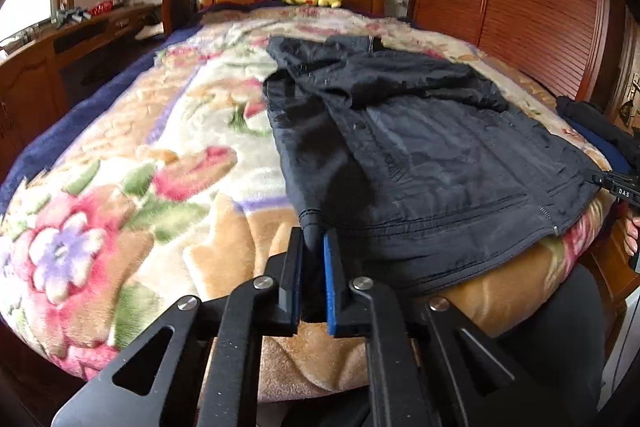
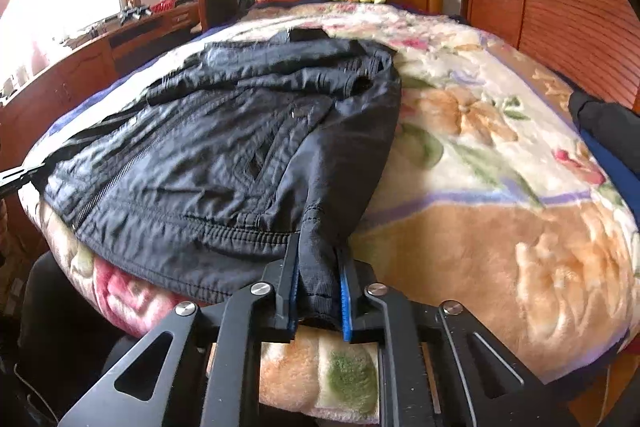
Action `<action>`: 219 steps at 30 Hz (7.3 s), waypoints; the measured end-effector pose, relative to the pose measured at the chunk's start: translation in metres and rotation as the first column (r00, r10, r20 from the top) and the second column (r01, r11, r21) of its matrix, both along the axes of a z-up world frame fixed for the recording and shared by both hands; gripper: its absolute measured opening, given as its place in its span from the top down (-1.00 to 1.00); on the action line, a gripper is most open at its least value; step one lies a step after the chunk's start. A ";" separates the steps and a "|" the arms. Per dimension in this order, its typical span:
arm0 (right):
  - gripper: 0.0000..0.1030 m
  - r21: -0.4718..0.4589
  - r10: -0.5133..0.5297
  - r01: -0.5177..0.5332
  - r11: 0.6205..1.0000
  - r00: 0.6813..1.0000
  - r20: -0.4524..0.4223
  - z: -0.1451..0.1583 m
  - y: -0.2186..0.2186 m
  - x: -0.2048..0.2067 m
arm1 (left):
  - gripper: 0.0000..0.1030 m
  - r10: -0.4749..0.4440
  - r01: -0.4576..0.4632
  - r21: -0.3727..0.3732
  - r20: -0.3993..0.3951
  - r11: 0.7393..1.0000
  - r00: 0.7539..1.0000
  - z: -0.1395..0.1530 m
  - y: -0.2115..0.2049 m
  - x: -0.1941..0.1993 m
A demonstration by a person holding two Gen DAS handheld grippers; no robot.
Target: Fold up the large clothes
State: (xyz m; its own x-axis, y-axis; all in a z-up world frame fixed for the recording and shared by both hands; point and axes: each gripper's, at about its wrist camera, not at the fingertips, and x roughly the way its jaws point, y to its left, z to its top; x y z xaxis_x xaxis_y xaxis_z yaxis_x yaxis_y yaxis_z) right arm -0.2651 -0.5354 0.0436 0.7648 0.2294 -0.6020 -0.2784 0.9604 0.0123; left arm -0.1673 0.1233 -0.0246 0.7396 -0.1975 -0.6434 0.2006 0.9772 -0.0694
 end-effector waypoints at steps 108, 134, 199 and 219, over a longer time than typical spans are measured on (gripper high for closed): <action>-0.17 -0.187 -0.074 0.060 0.981 0.995 -0.066 0.122 0.055 0.228 | -0.55 -0.075 0.068 0.125 0.046 0.990 0.996 0.035 -0.006 0.173; 0.88 -0.216 -0.246 0.250 0.944 0.968 0.046 0.107 0.058 0.323 | -0.54 -0.027 0.026 0.113 0.006 0.993 1.000 0.010 0.005 0.180; 0.60 0.036 0.048 -0.044 0.998 0.991 -0.122 0.040 -0.005 0.089 | 0.69 -0.050 0.052 0.044 -0.049 0.998 0.998 -0.016 -0.001 0.124; 0.81 0.011 0.037 -0.037 0.999 0.999 0.034 0.089 -0.018 -0.016 | 0.87 -0.050 0.048 0.028 0.084 0.998 0.995 0.043 -0.001 0.033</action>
